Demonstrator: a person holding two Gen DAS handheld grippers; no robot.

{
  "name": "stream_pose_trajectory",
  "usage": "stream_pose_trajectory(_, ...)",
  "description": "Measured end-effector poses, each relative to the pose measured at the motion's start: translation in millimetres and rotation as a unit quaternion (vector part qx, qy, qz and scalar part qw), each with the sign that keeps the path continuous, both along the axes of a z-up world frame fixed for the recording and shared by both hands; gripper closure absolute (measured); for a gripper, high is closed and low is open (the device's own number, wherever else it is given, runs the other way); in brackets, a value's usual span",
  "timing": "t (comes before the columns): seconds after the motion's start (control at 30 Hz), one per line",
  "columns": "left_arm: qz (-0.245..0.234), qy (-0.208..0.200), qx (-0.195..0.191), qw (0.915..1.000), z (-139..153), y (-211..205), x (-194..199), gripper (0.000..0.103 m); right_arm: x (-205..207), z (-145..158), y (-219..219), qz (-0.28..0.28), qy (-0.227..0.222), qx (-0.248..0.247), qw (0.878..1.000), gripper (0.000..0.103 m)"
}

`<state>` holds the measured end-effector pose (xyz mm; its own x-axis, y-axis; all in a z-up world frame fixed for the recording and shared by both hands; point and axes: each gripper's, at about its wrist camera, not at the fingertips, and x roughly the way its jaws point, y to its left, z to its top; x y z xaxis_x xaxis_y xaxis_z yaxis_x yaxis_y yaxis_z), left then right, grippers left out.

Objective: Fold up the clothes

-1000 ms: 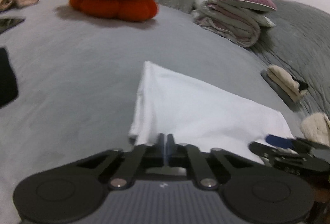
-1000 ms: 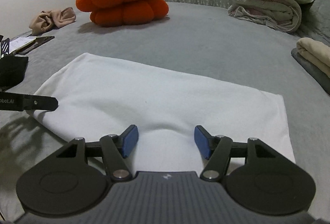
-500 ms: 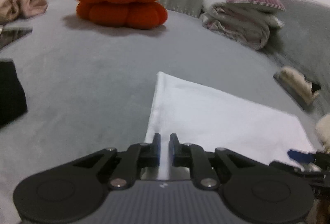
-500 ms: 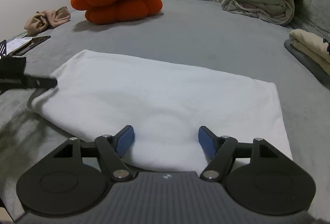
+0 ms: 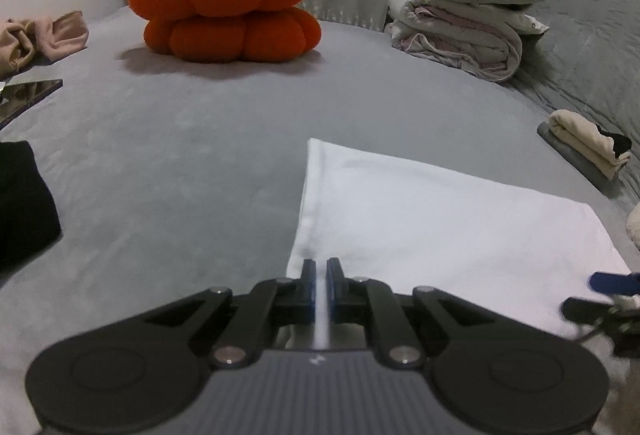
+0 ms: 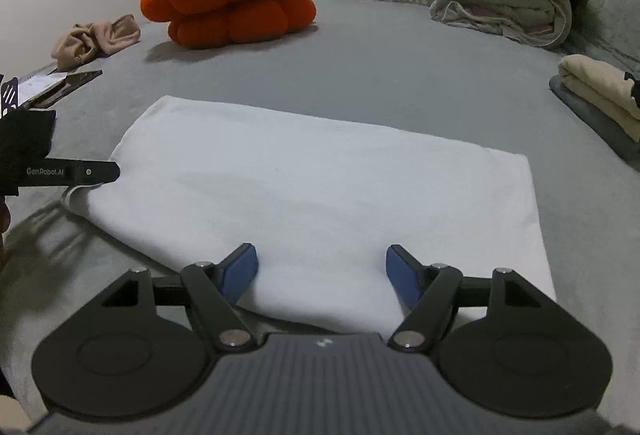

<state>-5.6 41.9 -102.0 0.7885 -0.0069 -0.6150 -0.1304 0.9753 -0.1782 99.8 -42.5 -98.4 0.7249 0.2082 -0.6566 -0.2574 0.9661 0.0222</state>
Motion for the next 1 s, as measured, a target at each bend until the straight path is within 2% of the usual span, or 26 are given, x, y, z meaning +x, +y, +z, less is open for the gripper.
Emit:
stream_pose_trajectory(0.17, -0.002, 0.001, 0.001, 1.0000, -0.4, 0.2, 0.2, 0.095, -9.0, 11.6, -31.0, -0.046, 0.024, -0.033, 0.998, 0.029)
stream_pose_trajectory(0.23, -0.001, 0.004, 0.002, 1.0000, 0.1, -0.1, 0.7, 0.095, -9.0, 6.6, -42.4, -0.064, 0.045, -0.033, 0.996, 0.027)
stream_pose_trajectory(0.3, 0.000, 0.006, 0.004, 1.0000, 1.2, -0.3, 1.2, 0.095, -7.1, 5.4, -49.8, -0.070, 0.056, -0.012, 0.996, 0.027)
stream_pose_trajectory(0.37, 0.001, 0.007, 0.007, 0.9999, 1.8, -1.4, 0.4, 0.095, -7.0, 6.0, -51.3, -0.076, 0.059, -0.002, 0.995, 0.027)
stream_pose_trajectory(0.47, 0.001, 0.009, 0.011, 0.9999, 4.5, -2.5, -0.2, 0.095, -6.2, 4.2, -46.2, -0.075, 0.060, -0.012, 0.995, 0.027)
stream_pose_trajectory(0.6, 0.002, -0.002, -0.006, 1.0000, 23.1, -1.6, -10.1, 0.094, -13.7, 14.6, -52.6, -0.085, 0.038, 0.010, 0.996, 0.026)
stream_pose_trajectory(0.67, -0.016, -0.040, 0.016, 0.9990, 37.5, -11.2, -21.0, 0.088, -20.0, 24.1, -56.0, -0.093, 0.018, 0.019, 0.995, 0.026)
stream_pose_trajectory(0.7, -0.030, -0.059, 0.025, 0.9975, 43.7, -18.2, -26.0, 0.080, -22.9, 28.7, -58.1, -0.095, 0.011, 0.026, 0.995, 0.026)
stream_pose_trajectory(0.77, -0.055, -0.073, 0.018, 0.9956, 45.4, -29.4, -29.2, 0.071, -24.7, 30.5, -60.1, -0.091, 0.017, 0.042, 0.995, 0.026)
stream_pose_trajectory(0.83, -0.078, -0.053, 0.007, 0.9955, 34.8, -43.3, -23.9, 0.071, -23.0, 24.6, -59.5, -0.089, 0.042, 0.055, 0.994, 0.026)
stream_pose_trajectory(0.9, -0.092, -0.009, 0.022, 0.9955, 14.9, -57.2, -12.4, 0.071, -17.2, 8.3, -53.3, -0.088, 0.076, 0.046, 0.992, 0.026)
stream_pose_trajectory(0.93, -0.090, 0.004, 0.034, 0.9954, 6.2, -61.1, -8.3, 0.071, -15.9, 3.7, -48.8, -0.084, 0.078, 0.032, 0.993, 0.024)
stream_pose_trajectory(1.0, -0.088, 0.002, 0.046, 0.9950, 5.0, -64.0, -7.3, 0.070, -15.6, 3.5, -45.0, -0.082, 0.077, 0.023, 0.993, 0.023)
